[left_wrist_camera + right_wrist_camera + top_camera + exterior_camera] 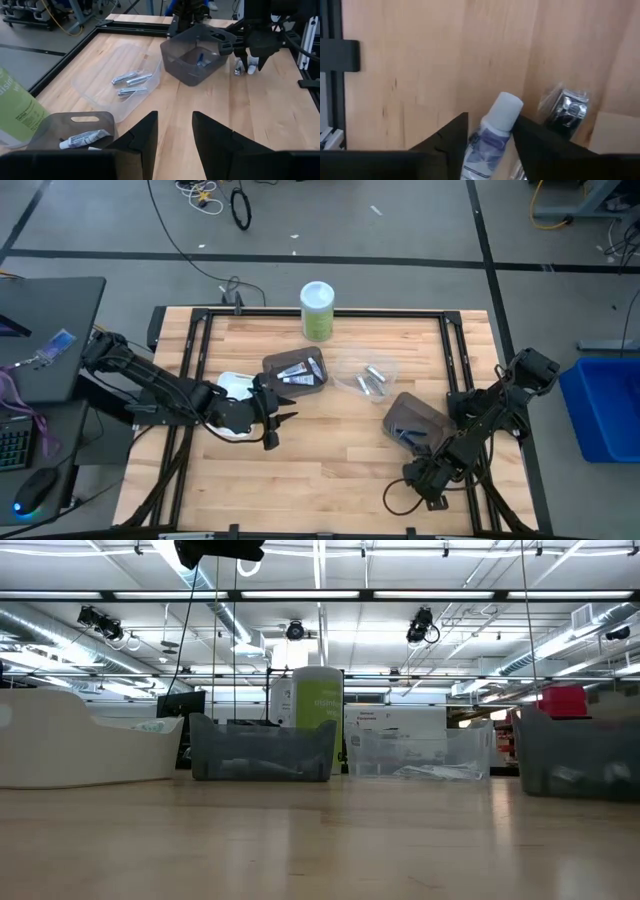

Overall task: Pick & Place Travel size toiletries
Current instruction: Put the toothpaste into the left black bin

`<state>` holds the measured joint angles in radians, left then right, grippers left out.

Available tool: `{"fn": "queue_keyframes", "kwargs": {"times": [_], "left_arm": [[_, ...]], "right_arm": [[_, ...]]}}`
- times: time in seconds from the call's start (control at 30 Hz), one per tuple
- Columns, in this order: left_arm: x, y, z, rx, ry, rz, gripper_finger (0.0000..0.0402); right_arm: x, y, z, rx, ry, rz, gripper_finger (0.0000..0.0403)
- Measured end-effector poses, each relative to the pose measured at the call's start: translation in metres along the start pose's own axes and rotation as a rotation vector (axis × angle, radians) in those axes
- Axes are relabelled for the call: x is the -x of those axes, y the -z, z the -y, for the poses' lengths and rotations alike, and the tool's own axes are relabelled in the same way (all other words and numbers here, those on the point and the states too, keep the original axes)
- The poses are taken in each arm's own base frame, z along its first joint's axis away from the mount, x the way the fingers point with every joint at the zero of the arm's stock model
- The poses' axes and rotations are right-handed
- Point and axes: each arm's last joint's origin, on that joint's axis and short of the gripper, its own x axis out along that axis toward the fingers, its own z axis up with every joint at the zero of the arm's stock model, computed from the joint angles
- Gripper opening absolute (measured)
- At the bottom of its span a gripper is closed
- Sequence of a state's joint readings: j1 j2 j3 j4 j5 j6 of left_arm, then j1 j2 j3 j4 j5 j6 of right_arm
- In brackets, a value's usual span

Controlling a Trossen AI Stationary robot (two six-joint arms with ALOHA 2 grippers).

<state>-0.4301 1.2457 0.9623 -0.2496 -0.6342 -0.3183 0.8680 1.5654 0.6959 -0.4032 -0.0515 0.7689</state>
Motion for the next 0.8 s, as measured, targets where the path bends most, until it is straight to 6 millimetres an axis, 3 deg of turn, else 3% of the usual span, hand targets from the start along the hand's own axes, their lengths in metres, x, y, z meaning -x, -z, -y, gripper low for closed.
{"fn": "queue_keyframes", "kwargs": {"times": [0.3, 0.43, 0.67, 0.8], "left_arm": [[0.0, 0.0, 0.0, 0.0, -0.001, 0.001, 0.0128], [0.0, 0.0, 0.0, -0.01, -0.001, 0.001, 0.0128], [0.0, 0.0, 0.0, -0.009, -0.001, 0.002, 0.0128], [0.0, 0.0, 0.0, -0.01, -0.003, 0.003, 0.0128]], "right_arm": [[0.005, -0.003, 0.002, 0.004, 0.017, -0.004, 0.0069], [0.019, -0.008, 0.003, 0.072, 0.073, 0.018, 0.0062], [0.061, -0.037, -0.007, 0.208, 0.115, 0.236, 0.0065], [0.081, -0.056, -0.005, 0.317, 0.367, 0.493, 0.0066]]}}
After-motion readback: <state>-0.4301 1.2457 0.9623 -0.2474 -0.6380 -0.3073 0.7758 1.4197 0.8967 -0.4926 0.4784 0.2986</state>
